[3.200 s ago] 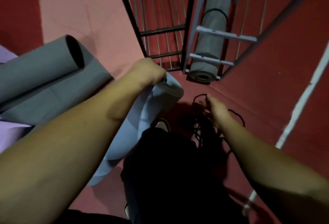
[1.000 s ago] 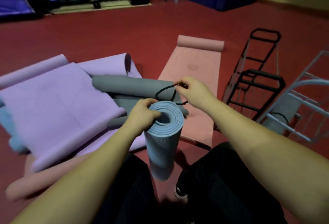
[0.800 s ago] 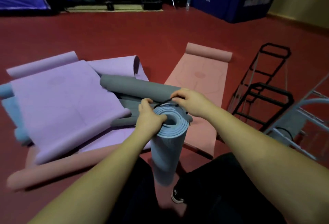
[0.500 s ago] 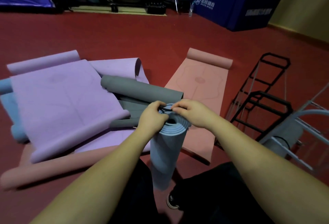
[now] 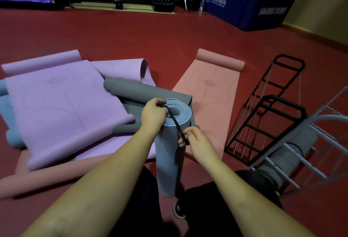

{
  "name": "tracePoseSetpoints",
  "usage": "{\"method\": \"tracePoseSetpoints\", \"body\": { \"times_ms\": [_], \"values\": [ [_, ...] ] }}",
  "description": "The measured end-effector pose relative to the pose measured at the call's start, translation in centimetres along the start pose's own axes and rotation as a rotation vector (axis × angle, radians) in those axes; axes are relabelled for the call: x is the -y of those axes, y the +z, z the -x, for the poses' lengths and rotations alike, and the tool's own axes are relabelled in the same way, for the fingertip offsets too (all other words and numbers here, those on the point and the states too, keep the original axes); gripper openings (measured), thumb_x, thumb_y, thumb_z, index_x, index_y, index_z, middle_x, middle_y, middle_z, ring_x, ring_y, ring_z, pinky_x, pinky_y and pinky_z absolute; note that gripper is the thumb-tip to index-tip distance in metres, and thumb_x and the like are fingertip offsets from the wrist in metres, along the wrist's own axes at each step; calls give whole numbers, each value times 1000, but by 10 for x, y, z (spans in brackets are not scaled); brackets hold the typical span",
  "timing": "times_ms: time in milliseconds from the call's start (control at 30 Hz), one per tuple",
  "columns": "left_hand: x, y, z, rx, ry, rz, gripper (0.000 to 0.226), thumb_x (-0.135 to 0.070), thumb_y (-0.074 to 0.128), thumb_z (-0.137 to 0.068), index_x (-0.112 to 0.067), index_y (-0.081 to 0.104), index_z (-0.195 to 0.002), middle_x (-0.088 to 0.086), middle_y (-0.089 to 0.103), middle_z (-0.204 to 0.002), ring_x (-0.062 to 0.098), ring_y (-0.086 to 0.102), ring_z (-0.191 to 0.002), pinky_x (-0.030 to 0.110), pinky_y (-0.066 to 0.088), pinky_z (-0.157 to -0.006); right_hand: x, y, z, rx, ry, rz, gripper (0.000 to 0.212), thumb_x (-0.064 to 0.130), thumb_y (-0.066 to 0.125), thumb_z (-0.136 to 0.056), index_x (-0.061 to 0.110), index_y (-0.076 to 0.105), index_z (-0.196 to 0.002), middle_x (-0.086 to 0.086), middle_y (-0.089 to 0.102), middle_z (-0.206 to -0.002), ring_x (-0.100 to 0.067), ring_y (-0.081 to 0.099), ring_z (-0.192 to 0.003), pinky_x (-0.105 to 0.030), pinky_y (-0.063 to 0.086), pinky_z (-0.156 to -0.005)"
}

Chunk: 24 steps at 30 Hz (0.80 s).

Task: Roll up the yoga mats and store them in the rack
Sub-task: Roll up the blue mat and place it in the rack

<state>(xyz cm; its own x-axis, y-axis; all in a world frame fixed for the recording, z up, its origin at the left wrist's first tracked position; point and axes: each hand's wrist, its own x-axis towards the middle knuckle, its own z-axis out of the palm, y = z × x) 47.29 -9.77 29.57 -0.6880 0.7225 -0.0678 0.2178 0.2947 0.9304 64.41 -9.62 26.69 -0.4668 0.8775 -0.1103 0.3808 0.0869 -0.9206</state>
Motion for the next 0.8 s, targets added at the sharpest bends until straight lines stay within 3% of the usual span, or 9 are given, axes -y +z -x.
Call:
{"method": "tracePoseSetpoints", "body": {
  "times_ms": [100,167,267,333,400,500,633,700,800],
  "values": [
    [2,6,0,-16,-38,95,20,-2,61,-80,-20,63,-87,-6,66,-90,19,62,-89,29,48,-79,-9,4,-10,-86,53,-90,13,10,46,-101,21,46,-92,0,69,-71,-14,69,-67,-42,52,-84],
    [4,7,0,-19,-42,207,9,-11,69,-85,-16,61,-87,-10,65,-87,17,63,-88,27,48,-78,-12,5,-18,-127,63,-157,16,9,52,-99,21,44,-94,1,70,-70,-13,68,-67,-42,53,-84],
    [13,6,2,49,-33,405,19,-20,67,-94,-3,59,-97,-6,70,-109,7,66,-94,14,50,-78,-18,2,-19,-174,24,-92,13,10,55,-98,19,45,-98,3,69,-76,2,64,-67,-21,49,-75],
    [22,7,4,93,-31,485,24,-24,62,-97,0,58,-100,-3,70,-118,7,66,-102,20,52,-89,-21,3,-18,-231,-2,-21,14,12,57,-97,17,46,-105,4,67,-81,10,59,-67,-13,42,-67],
    [31,8,6,88,-44,502,31,-35,53,-101,-5,60,-105,-2,71,-118,11,66,-109,32,51,-98,-25,4,-18,-276,-11,-14,19,13,57,-98,17,46,-112,7,64,-83,8,58,-74,-10,40,-65],
    [39,10,11,45,-139,614,30,-25,32,-109,-5,54,-107,12,69,-120,18,68,-99,28,56,-84,-27,2,-18,-291,24,-38,29,15,57,-98,20,44,-123,5,57,-90,0,57,-79,-4,40,-66],
    [55,10,16,88,-185,700,14,-6,40,-104,-8,53,-99,9,71,-109,15,61,-83,22,49,-67,-31,-11,-26,-183,28,-77,24,15,50,-102,18,46,-125,0,55,-90,-5,59,-68,-13,48,-72],
    [54,7,14,148,-160,650,27,10,40,-88,-3,56,-105,8,70,-108,16,60,-84,25,48,-66,-33,-16,-34,-228,-36,24,21,16,41,-104,18,47,-125,-3,53,-83,-10,57,-60,-26,50,-75],
    [45,1,12,154,-173,630,22,-14,47,-68,-10,61,-85,-1,63,-76,11,47,-59,27,38,-58,-40,-13,-42,-278,-47,152,28,30,33,-107,23,53,-125,0,49,-74,-11,50,-55,-28,46,-66]
  ]
}}
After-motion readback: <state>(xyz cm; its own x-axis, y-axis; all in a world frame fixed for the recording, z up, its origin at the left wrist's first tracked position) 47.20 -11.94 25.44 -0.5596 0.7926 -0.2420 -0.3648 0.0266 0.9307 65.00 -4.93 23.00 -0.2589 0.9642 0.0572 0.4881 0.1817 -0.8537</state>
